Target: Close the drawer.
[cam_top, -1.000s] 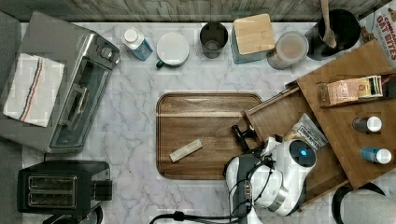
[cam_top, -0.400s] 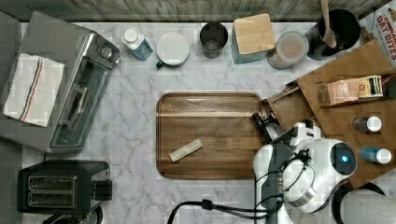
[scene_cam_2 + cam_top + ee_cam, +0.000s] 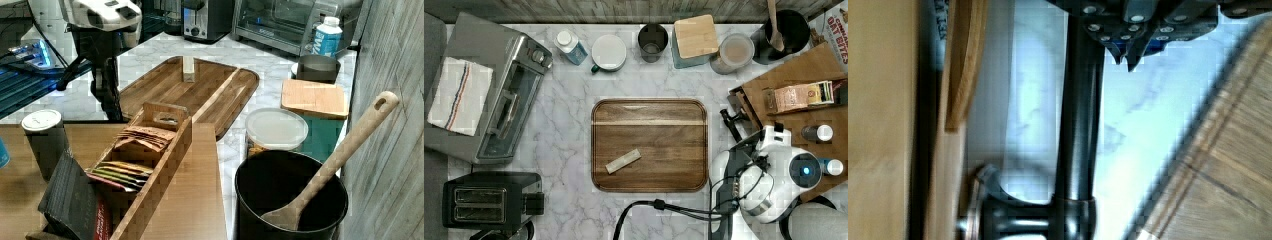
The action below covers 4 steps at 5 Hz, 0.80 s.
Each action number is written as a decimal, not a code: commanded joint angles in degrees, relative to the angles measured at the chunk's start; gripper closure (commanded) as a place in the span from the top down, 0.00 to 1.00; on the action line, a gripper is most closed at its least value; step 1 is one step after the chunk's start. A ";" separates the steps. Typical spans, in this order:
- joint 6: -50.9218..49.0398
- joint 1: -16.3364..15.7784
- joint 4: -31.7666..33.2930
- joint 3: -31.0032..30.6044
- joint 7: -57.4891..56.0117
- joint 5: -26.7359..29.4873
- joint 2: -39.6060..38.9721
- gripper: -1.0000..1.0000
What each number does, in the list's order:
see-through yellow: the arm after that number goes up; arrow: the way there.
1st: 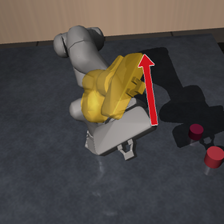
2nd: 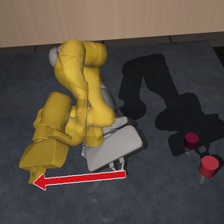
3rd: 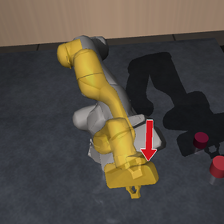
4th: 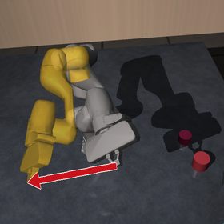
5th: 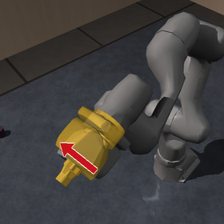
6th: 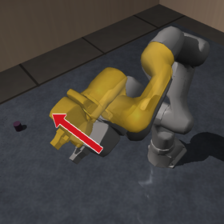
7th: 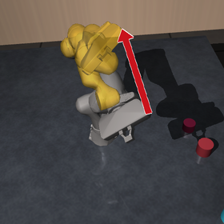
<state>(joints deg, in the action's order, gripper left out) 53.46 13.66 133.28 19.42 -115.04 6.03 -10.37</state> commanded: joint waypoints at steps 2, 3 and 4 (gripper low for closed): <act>2.82 3.63 -21.35 0.85 -7.43 5.85 -6.89 0.00; 2.82 3.53 -21.35 0.95 -7.39 5.91 -6.90 0.00; 2.84 3.53 -21.35 0.95 -7.43 5.91 -6.90 0.00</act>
<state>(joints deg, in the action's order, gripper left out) 47.39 14.69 126.23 19.58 -117.95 8.88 -15.01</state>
